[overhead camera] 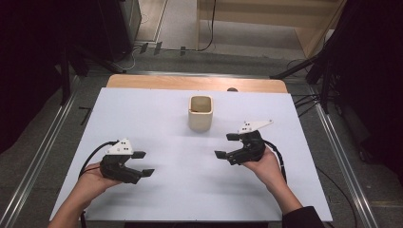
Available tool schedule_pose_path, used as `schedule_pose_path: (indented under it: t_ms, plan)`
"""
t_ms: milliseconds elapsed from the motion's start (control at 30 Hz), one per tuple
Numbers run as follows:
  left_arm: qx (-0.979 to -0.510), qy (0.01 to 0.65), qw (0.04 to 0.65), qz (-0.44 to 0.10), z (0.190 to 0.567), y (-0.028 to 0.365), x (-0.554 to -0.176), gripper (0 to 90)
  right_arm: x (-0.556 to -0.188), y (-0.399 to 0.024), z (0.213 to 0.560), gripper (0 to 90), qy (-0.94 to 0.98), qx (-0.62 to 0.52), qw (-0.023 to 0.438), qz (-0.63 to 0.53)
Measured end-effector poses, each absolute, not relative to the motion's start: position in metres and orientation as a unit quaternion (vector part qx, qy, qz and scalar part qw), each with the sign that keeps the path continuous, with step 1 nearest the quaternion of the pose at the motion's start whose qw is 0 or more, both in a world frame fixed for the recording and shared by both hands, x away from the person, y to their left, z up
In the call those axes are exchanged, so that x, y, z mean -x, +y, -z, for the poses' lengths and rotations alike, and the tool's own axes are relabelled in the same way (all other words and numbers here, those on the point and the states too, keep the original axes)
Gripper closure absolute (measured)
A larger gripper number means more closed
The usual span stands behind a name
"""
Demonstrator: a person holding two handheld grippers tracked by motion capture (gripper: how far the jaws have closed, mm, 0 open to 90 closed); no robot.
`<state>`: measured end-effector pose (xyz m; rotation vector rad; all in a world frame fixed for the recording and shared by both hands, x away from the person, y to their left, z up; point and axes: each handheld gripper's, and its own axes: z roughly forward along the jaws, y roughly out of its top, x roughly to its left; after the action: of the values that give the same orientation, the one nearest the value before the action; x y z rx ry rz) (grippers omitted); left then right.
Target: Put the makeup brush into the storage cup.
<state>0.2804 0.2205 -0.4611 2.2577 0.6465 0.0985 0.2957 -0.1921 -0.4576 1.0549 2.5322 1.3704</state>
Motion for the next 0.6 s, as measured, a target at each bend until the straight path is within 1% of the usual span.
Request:
schedule_pose_path:
  t_ms: [133, 600]
  plan:
    - [-0.886, 0.254, 0.385, -0.039, 0.461, 0.221, -0.28, 27.4, -0.291, -0.195, 0.46, 14.4, 0.83, -0.342, 0.044, -0.438]
    - [-0.887, 0.253, 0.384, -0.041, 0.461, 0.221, -0.281, 27.4, -0.274, -0.209, 0.467, 14.4, 0.826, -0.352, 0.042, -0.437]
